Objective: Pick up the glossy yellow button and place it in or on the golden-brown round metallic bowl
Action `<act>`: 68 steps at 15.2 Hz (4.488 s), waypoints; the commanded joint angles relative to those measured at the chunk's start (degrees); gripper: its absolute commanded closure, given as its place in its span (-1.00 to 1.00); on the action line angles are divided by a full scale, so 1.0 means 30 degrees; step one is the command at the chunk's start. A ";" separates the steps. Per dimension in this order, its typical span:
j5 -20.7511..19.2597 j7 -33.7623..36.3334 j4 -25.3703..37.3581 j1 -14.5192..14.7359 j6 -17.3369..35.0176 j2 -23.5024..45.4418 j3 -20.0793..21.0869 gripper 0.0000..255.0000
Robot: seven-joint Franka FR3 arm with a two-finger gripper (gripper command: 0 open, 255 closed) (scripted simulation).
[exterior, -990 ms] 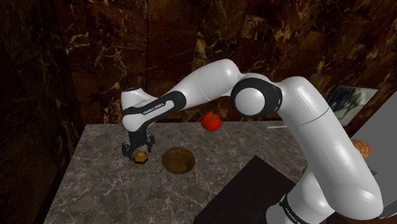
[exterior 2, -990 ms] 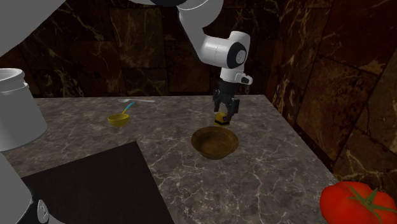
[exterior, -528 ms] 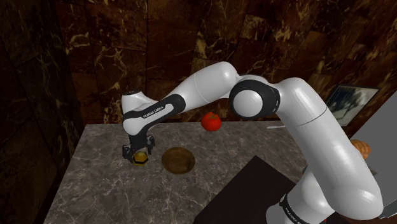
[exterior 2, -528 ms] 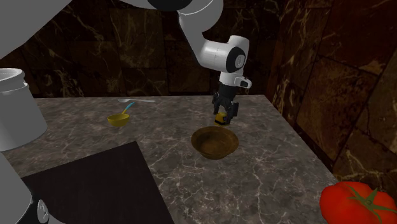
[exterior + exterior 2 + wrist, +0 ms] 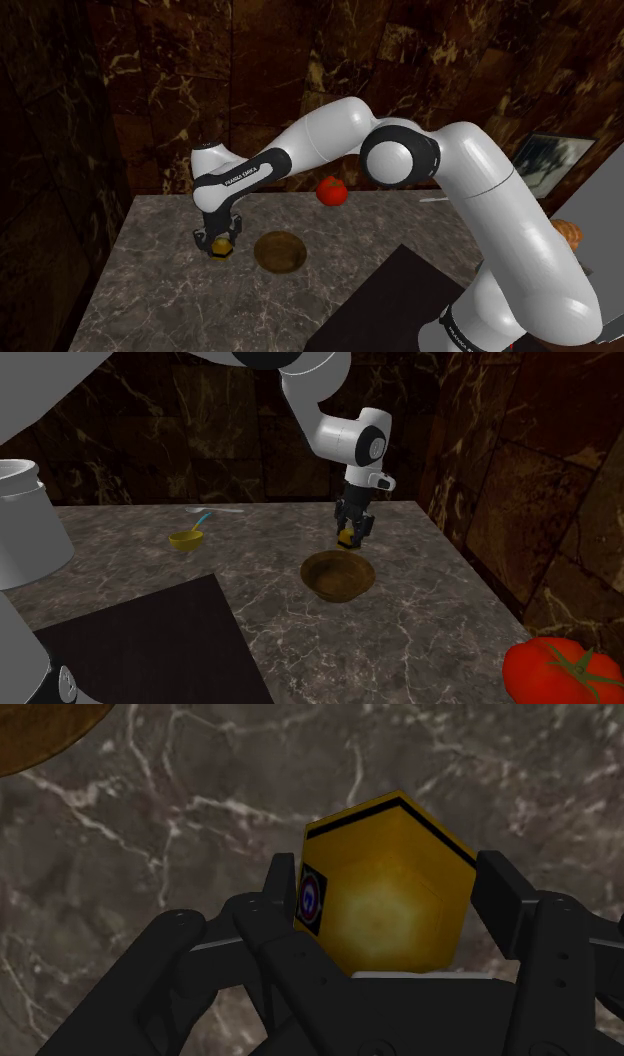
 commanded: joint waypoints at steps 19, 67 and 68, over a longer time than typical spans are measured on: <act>0.0242 0.0013 -0.0752 -0.0203 -0.2006 -0.2761 0.0250 1.00; 0.0679 -0.2613 -1.5309 -0.3038 0.5342 -0.9930 -0.0156 -1.00; 0.0679 -0.2613 -1.5309 -0.3038 0.5342 -0.9930 -0.0156 -1.00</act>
